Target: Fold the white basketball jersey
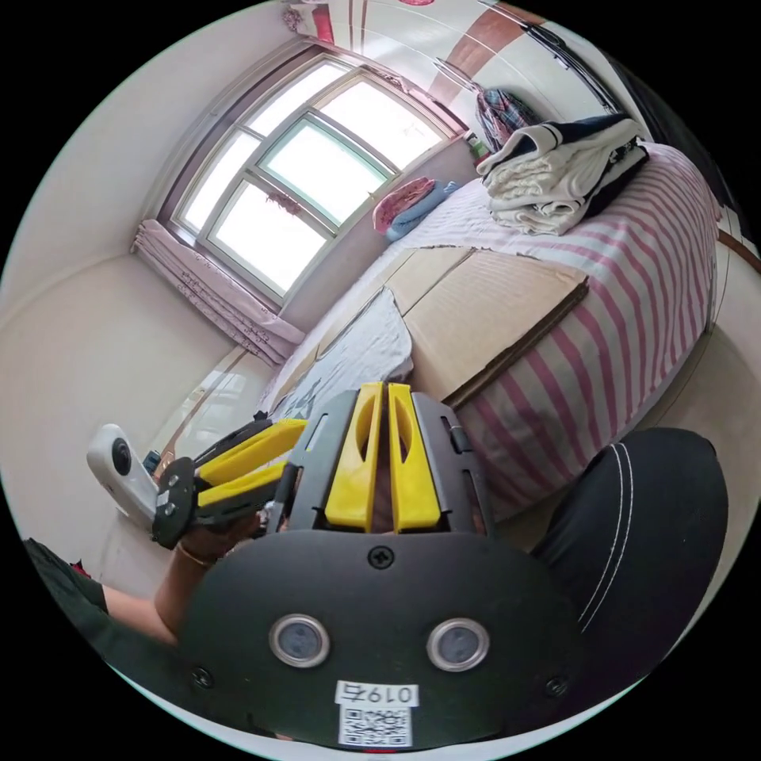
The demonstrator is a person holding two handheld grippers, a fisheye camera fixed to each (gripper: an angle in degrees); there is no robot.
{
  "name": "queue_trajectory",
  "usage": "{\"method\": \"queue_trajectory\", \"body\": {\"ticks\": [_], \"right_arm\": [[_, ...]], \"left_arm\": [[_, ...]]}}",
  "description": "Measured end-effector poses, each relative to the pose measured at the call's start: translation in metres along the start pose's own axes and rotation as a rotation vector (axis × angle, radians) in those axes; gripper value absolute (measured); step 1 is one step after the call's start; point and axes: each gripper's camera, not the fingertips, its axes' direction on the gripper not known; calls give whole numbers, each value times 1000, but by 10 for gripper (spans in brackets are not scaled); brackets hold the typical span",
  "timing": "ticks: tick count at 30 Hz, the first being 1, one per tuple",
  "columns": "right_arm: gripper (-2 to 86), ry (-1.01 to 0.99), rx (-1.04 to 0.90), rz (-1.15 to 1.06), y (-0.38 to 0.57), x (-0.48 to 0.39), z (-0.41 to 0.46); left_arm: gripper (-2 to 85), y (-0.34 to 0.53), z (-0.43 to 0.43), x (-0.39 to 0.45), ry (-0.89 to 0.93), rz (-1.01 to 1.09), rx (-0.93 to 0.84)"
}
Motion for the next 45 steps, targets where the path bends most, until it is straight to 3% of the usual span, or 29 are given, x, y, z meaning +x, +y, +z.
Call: {"method": "queue_trajectory", "body": {"ticks": [5,14,22,26,36,42,45], "right_arm": [[-1,-20,-27,-20,-14,-5,-9],[-2,-39,-15,12,-20,6,-23],[-1,-73,-16,59,-32,19,-36],[3,-63,-24,55,-35,20,-40],[104,-143,-52,136,-42,37,-45],[105,-172,-78,152,-57,36,-38],[51,-162,-105,188,-62,39,-30]], "left_arm": [[30,-38,22,41,-167,129,-5],[15,-73,50,73,-255,151,-26],[56,-93,61,82,-216,151,-31],[37,-106,75,84,-317,151,-37],[12,-128,98,58,-373,119,-21],[11,-139,118,31,-372,153,-22],[12,-144,127,6,-335,126,-33]]}}
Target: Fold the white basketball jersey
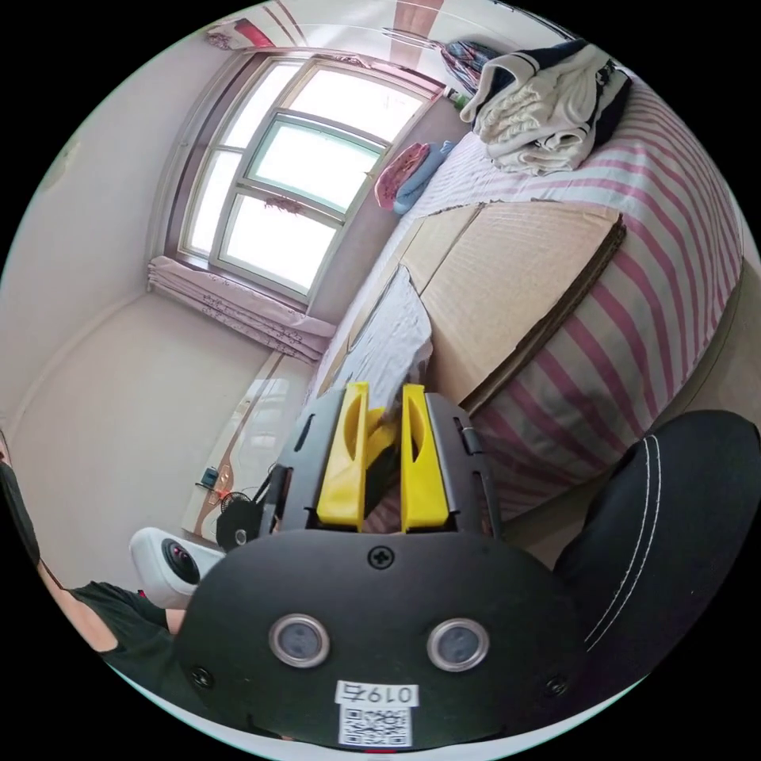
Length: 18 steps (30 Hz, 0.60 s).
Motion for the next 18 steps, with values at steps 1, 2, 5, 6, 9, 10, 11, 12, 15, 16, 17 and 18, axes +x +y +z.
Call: {"method": "queue_trajectory", "body": {"ticks": [1,2,5,6,9,10,11,12,15,16,17,18], "right_arm": [[30,10,-13,2,-1,0,3],[15,9,-26,-4,-2,0,6],[2,33,-11,-2,-1,-1,8],[1,41,-8,-5,-1,-2,7],[-2,93,-10,-60,-2,-12,7],[-3,117,-21,-100,-3,-18,9],[-3,129,-25,-138,-2,-24,12],[-3,132,-27,-156,-2,-27,14],[-4,187,-62,-236,3,-38,30],[-4,193,-77,-250,6,-39,35],[-4,180,-81,-243,7,-40,37],[-4,172,-79,-237,6,-40,37]], "left_arm": [[12,0,3,-5,5,-4,0],[12,1,8,-16,24,-2,-4],[13,5,19,-49,72,-33,-9],[14,7,21,-68,117,-60,7],[18,18,32,-147,292,-247,81],[19,20,39,-167,329,-291,90],[21,24,58,-212,379,-372,88],[24,26,83,-260,408,-453,75],[32,26,172,-382,571,-567,36],[34,24,194,-404,607,-563,15],[34,19,238,-443,666,-539,-29],[30,14,282,-478,684,-535,-96]]}}
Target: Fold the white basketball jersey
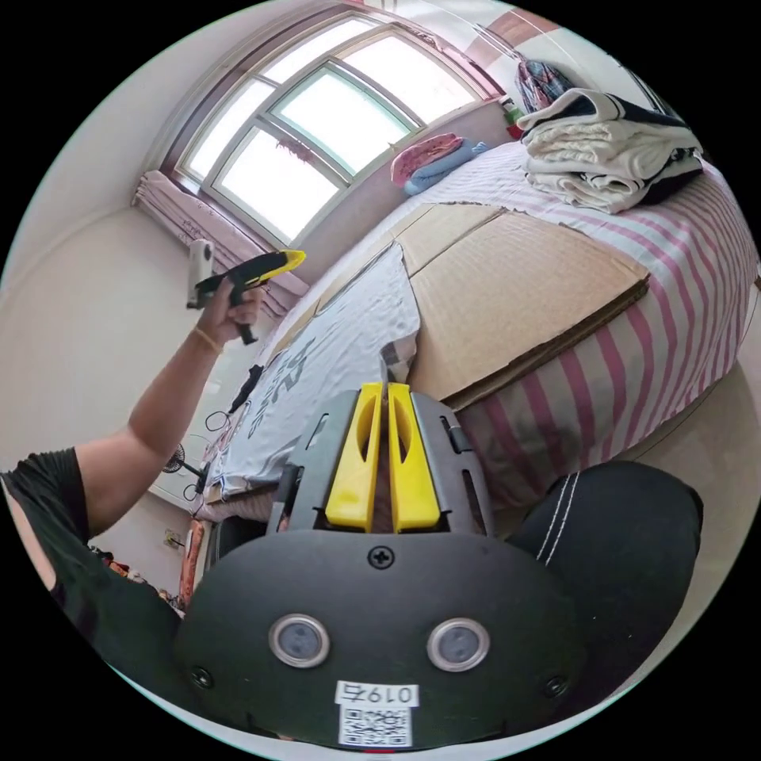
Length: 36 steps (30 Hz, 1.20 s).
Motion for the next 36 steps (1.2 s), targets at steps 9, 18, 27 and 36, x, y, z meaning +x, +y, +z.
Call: {"method": "queue_trajectory", "body": {"ticks": [9,18,27,36], "right_arm": [[-5,37,-38,16,-20,-23,18],[-5,121,-189,88,-57,-54,32],[-5,126,-233,172,-76,-73,45],[-5,142,-254,231,-86,-96,58]], "left_arm": [[47,-172,102,-219,31,128,-190],[97,-269,156,-362,226,122,-323],[97,-342,184,-463,353,167,-437],[106,-390,194,-537,550,161,-530]]}}
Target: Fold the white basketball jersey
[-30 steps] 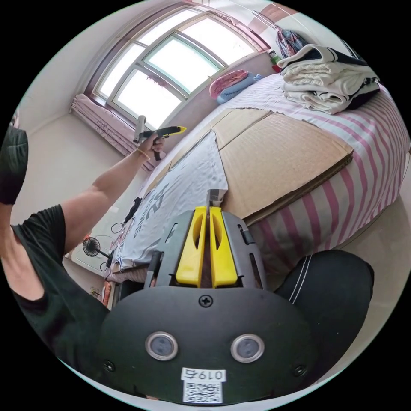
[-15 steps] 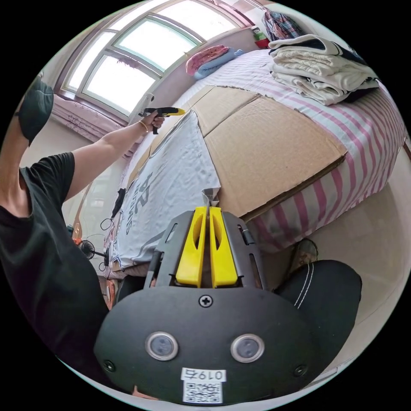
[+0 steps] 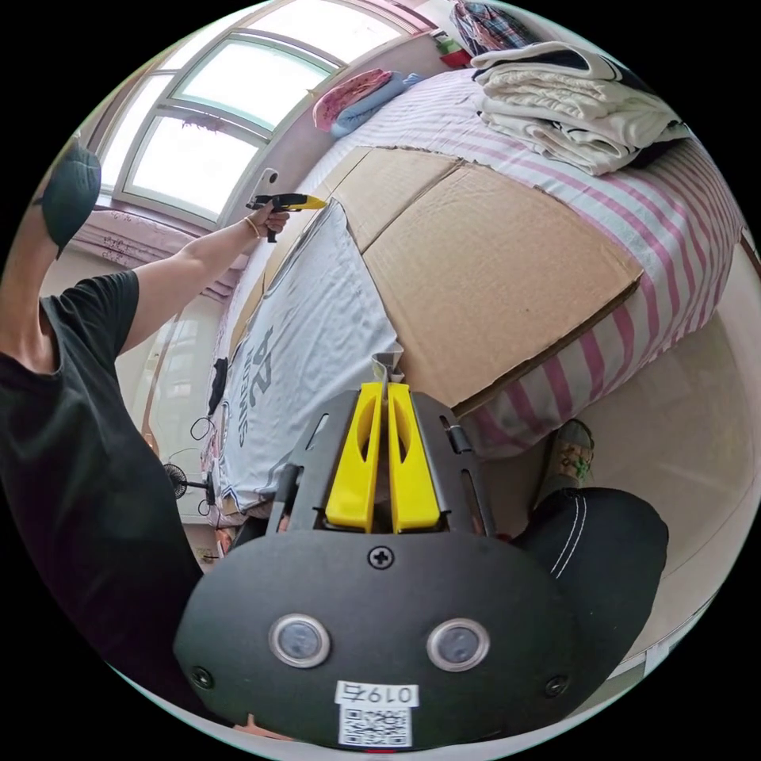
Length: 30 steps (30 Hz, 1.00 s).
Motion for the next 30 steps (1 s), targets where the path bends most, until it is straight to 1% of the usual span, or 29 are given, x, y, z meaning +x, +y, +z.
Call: {"method": "queue_trajectory", "body": {"ticks": [5,11,15,20,22,25,30], "right_arm": [[-5,-2,10,30,6,-15,8],[-5,-16,20,59,20,-27,19],[-5,-14,23,69,31,-34,25],[-5,-11,45,65,55,-46,30],[-5,-13,60,56,64,-51,29],[-5,0,76,17,80,-65,27],[-5,-41,119,-83,107,-101,17]], "left_arm": [[84,-3,-23,-28,26,10,-12],[52,-8,-38,-43,52,77,-56],[27,-13,-41,-46,70,129,-125],[12,-1,-48,-44,45,182,-199],[10,8,-55,-42,28,190,-195],[8,27,-74,-37,56,188,-156],[6,78,-123,-15,35,205,-28]]}}
